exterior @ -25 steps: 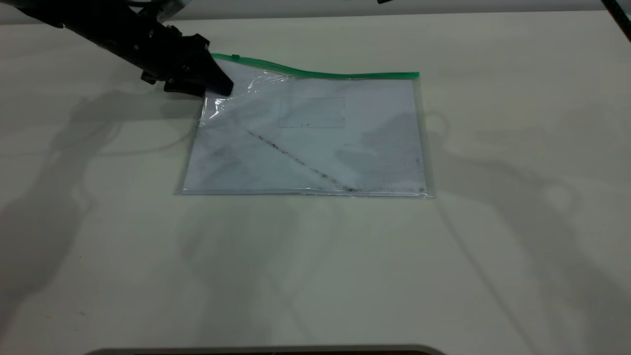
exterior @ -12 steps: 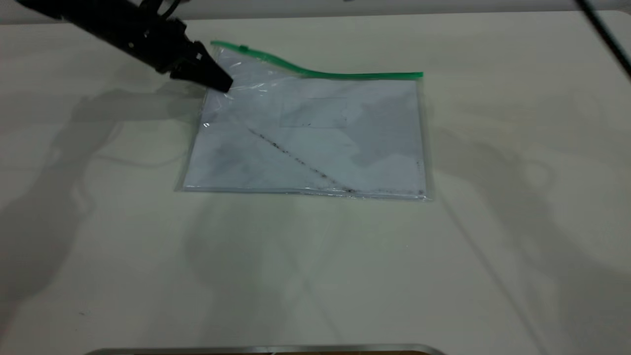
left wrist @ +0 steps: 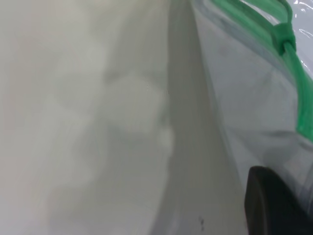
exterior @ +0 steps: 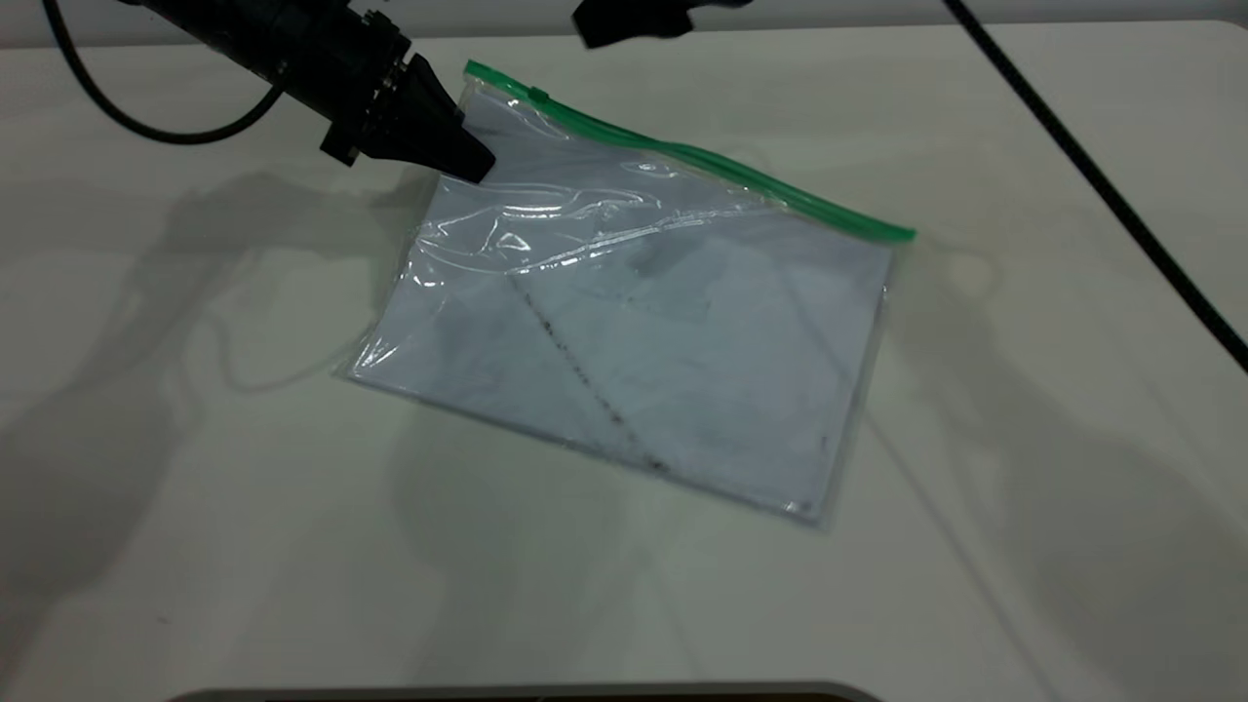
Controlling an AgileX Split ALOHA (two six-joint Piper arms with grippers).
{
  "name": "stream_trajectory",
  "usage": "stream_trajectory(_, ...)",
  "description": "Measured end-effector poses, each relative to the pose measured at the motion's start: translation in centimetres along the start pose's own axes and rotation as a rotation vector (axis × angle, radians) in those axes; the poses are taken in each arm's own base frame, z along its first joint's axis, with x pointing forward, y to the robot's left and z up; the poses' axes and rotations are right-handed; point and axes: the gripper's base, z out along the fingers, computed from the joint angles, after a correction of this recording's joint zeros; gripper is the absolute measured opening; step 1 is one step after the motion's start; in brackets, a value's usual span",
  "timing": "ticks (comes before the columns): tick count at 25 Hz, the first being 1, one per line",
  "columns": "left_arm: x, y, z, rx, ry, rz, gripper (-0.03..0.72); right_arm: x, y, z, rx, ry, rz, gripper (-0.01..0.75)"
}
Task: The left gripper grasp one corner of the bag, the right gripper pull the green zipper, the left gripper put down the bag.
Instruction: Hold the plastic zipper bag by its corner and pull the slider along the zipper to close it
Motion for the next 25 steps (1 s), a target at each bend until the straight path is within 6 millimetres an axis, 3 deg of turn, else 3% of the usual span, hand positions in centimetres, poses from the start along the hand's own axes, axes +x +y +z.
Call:
stream_trajectory(9,-0.4,-0.2,0.5,0.012,0.005,0.106,0.055,2.4,0.4,1.7,-0.084,0.058,-0.017,0.566)
stream_trajectory(18,-1.7,-0.5,2.4,0.031,0.022,0.218,0.055,2.4,0.8,2.0,-0.093,0.060,-0.050,0.559)
stream_trajectory(25,-1.7,-0.5,2.4,0.028,0.024,0.224,0.055,2.7,0.9,2.1,-0.107,0.069,-0.058,0.393)
